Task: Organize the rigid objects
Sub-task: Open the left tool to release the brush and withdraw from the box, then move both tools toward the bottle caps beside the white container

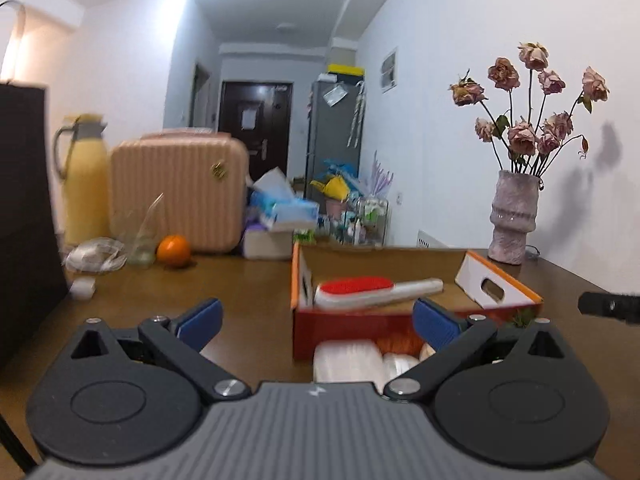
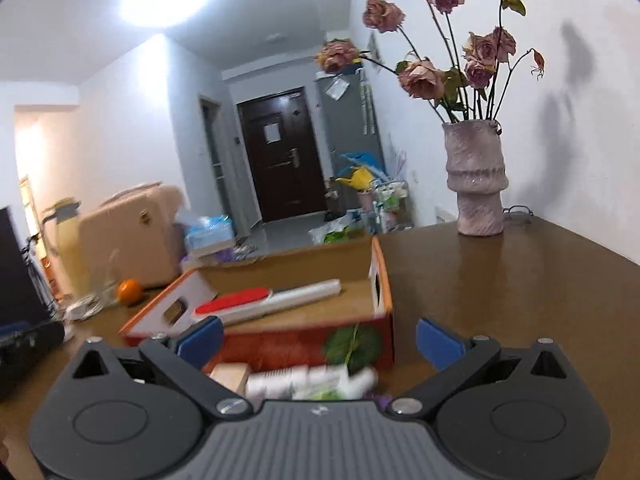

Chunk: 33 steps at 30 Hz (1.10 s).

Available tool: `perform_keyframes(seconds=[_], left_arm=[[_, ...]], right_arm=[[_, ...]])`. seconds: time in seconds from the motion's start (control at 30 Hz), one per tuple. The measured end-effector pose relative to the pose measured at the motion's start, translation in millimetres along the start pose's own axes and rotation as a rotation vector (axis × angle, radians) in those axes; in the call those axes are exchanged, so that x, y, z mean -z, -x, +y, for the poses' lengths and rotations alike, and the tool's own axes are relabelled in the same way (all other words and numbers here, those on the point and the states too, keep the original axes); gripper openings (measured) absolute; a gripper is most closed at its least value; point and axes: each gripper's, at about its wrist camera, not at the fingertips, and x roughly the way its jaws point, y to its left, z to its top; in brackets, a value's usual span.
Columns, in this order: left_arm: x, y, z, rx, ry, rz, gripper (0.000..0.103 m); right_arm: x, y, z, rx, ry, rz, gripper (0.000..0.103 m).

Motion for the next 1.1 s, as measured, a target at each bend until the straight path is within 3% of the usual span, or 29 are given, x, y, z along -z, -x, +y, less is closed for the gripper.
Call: perform_keyframes(seconds=[0.13, 0.27, 0.43, 0.57, 0.7, 0.97, 1.1], left_arm=[[25, 50, 3, -0.011, -0.022, 0.004, 0.103], [49, 96, 7, -0.038, -0.006, 0.007, 0.103], [66, 122, 7, -0.055, 0.014, 0.064, 0.103], [66, 117, 1, -0.042, 0.007, 0.07, 0.103], [68, 100, -3, -0.056, -0.008, 0.1, 0.103], [61, 46, -18, -0.078, -0.057, 0.155, 0.103], [52, 11, -29, -0.062, -0.079, 0.163, 0.103]], right_arm=[[28, 41, 15, 0.057, 0.089, 0.006, 0.103], [54, 88, 29, 0.046, 0.124, -0.012, 0.103], [83, 141, 39, 0.04, 0.115, -0.036, 0.103], [97, 157, 39, 0.03, 0.063, -0.025, 0.103], [103, 152, 45, 0.053, 0.135, -0.005, 0.103], [93, 110, 33, 0.054, 0.148, 0.04, 0.101], [72, 78, 23, 0.05, 0.156, 0.073, 0.093]])
